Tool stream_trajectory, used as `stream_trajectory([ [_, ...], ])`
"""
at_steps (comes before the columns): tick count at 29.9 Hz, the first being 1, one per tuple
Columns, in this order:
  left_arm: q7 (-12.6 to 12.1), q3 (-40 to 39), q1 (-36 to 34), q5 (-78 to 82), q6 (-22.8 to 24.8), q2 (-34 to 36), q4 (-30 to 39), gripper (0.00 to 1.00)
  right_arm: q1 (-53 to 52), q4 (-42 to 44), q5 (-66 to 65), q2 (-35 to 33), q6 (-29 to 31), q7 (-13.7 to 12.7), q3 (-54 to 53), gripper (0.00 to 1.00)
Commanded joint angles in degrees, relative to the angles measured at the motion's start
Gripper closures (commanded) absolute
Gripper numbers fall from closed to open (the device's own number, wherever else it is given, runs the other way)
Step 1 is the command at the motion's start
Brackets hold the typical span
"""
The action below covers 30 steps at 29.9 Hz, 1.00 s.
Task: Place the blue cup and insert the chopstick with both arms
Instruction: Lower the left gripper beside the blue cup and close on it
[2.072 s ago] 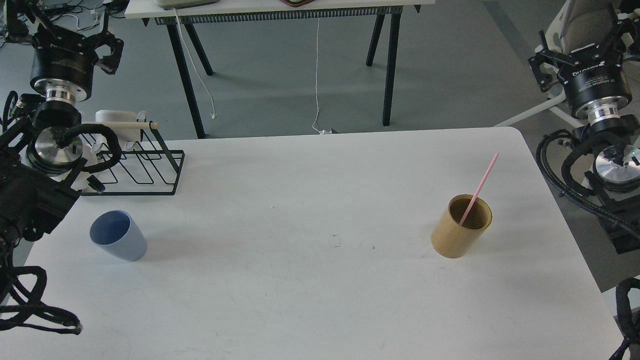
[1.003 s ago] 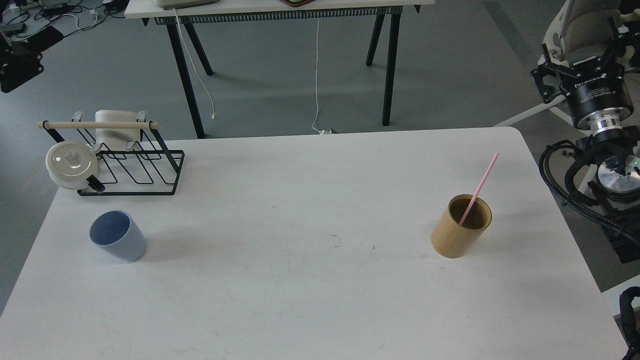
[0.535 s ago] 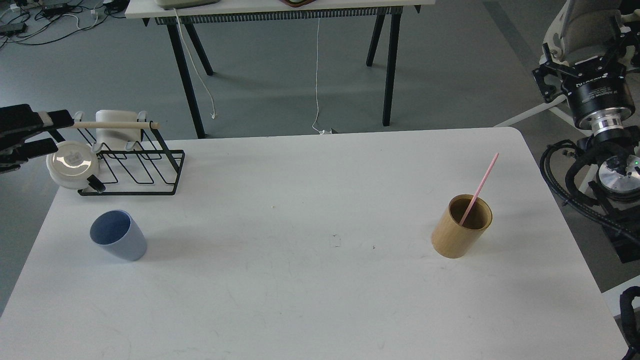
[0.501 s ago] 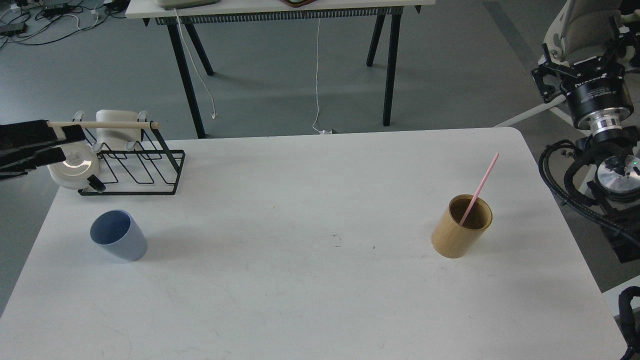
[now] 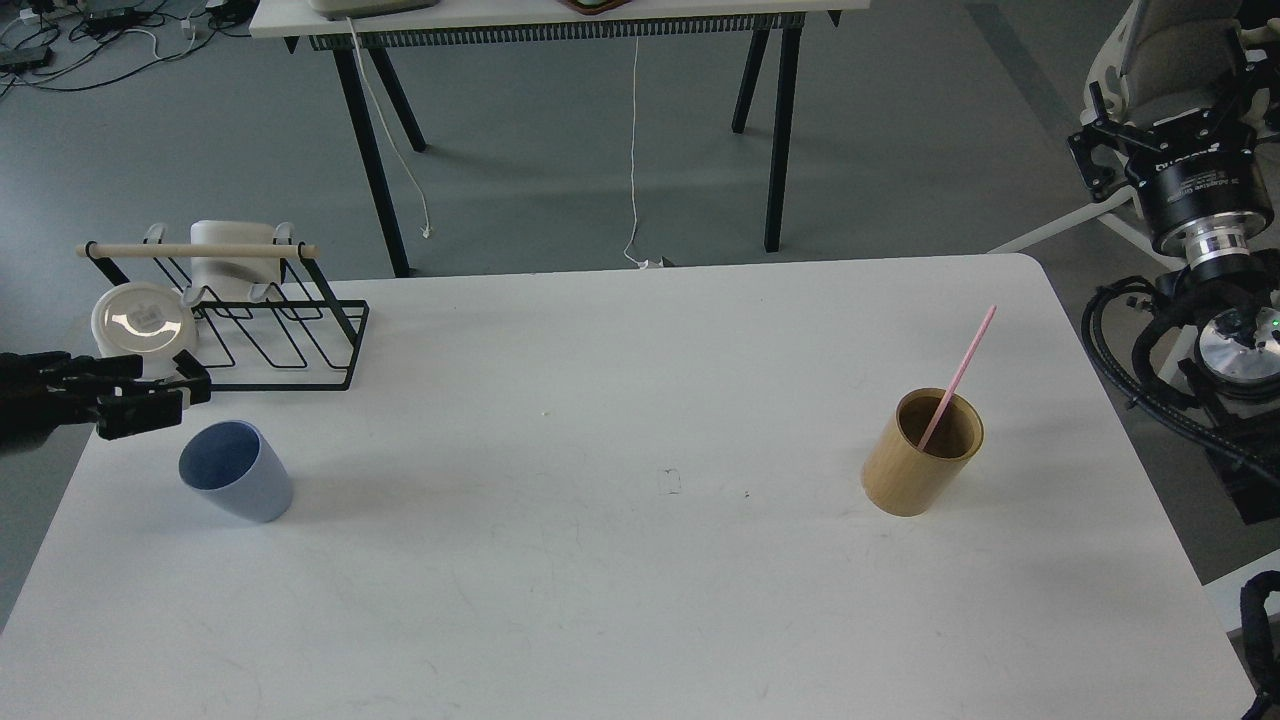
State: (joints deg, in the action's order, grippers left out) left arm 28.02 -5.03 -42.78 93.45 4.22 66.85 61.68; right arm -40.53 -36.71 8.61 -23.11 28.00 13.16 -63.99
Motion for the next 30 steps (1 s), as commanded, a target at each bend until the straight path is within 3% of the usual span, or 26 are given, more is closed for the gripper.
stream_trajectory([
  [1, -0.02, 0.72, 2.0, 0.59, -3.77, -3.29, -5.6, 0.18, -0.08, -0.03, 0.0, -0.01, 0.0, -0.06, 0.01, 0.01],
  [7, -0.02, 1.08, 4.55, 0.59, -5.1, -4.71, -6.31, 0.23, -0.25, -0.03, 0.0, 0.35, 0.0, 0.03, 0.01, 0.01],
  [13, -0.02, 1.16, 5.25, 0.68, -5.36, -6.81, -6.84, 0.37, -0.52, -0.03, 0.0, 0.35, 0.0, 0.03, 0.18, 0.01],
  [19, -0.02, 1.16, 6.31, 0.68, -5.36, -7.69, -9.03, 0.6, -0.69, 0.24, 0.0, 0.35, 0.0, 0.03, 0.1, 0.01],
  [30, -0.02, 1.16, 6.57, 2.78, -5.19, -7.87, -8.34, 0.91, -0.78, 0.24, 0.0, 0.08, 0.0, 0.03, 0.01, 0.01],
])
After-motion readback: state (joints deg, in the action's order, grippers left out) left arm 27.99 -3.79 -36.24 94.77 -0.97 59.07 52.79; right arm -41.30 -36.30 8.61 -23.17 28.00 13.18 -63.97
